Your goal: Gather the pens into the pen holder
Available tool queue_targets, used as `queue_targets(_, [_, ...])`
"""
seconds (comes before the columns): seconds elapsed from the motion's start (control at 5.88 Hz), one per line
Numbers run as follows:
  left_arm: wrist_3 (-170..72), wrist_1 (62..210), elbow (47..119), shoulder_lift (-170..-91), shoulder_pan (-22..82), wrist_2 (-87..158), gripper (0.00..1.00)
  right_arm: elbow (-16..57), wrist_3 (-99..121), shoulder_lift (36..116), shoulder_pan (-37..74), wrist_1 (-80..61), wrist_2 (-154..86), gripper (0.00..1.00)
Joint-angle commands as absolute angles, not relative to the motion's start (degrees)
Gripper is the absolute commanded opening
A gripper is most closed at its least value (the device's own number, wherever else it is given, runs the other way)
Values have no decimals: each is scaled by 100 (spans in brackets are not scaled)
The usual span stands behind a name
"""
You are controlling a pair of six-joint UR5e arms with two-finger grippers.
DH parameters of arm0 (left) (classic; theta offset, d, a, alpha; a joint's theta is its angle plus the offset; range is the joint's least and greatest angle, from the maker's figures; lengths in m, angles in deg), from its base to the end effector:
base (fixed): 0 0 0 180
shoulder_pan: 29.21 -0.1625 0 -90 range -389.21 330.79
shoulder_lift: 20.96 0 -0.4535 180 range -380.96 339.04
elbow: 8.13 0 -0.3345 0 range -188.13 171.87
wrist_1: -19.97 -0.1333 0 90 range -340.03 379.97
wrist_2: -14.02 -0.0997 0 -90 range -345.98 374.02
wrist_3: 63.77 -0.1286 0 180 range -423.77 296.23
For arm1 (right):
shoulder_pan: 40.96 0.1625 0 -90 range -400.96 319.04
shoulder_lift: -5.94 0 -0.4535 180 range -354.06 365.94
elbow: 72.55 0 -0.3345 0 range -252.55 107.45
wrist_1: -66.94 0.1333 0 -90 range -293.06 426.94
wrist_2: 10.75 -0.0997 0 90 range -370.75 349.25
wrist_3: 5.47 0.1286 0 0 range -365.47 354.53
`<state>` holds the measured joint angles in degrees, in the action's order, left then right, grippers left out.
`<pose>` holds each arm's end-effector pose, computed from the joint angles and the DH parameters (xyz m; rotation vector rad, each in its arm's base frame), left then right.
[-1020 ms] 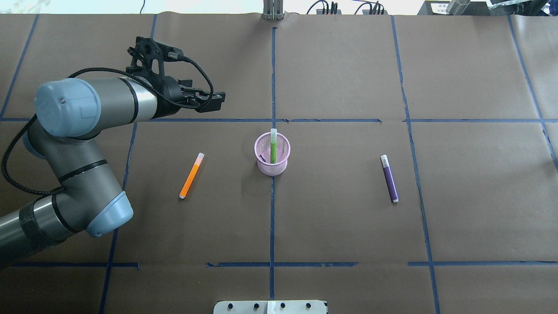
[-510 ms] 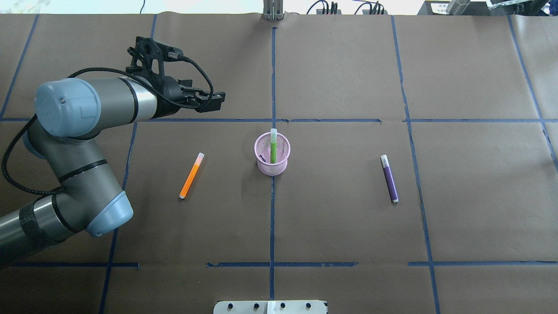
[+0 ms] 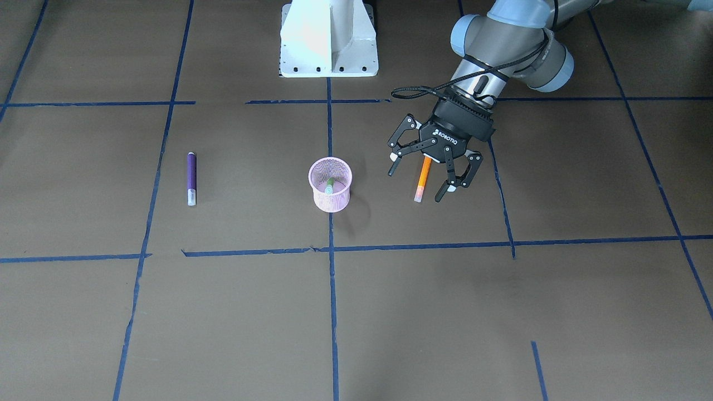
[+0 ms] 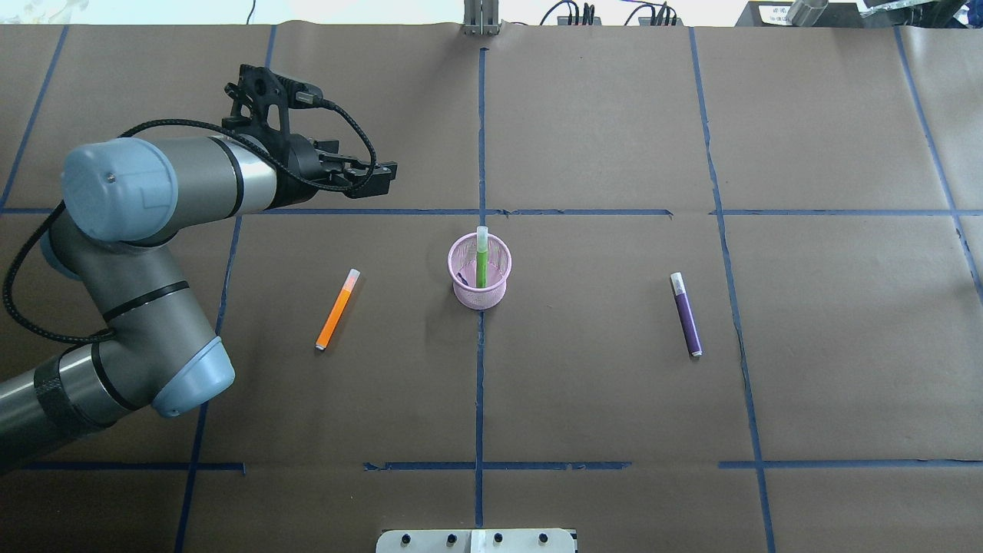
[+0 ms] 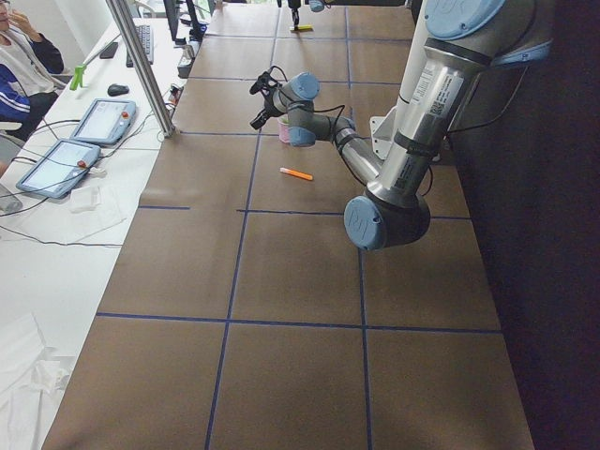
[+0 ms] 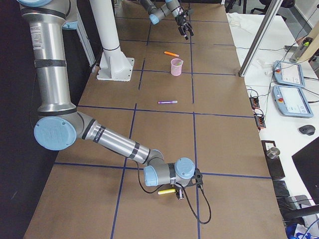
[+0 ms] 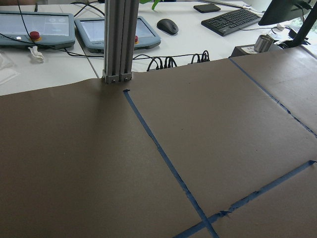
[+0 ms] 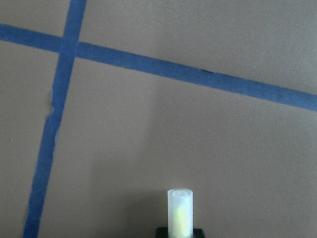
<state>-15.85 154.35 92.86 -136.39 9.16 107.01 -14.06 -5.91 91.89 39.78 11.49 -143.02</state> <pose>0.3970 -0.4758 0.2956 0.8778 1.1048 0.0904 -0.0245 -0.4413 0.8512 0.0612 -0.7450 -0.2070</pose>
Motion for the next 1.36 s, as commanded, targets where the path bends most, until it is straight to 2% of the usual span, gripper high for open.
queue_targets(0.0, [-1578,15409,9277,-13645,911,10701,100,-1288,-609,9181,4077,1183,-14721,0])
queue_targets(0.34, [-1570,15374,8937,-13628,902,10719,100,-501,-539,9172,4306,1184,-15041,0])
queue_targets(0.85, [-1578,14094,8803,-13680,929,11579,100,1562,1416,9128,4210,1210,-15024,0])
queue_targets(1.02, [-1578,13743,8803,-13672,928,11954,100,2169,1447,9102,3983,1314,-14936,0])
queue_targets(1.19, [-1578,13461,8768,-13654,885,12036,100,2471,1787,8988,3711,1550,-14735,0])
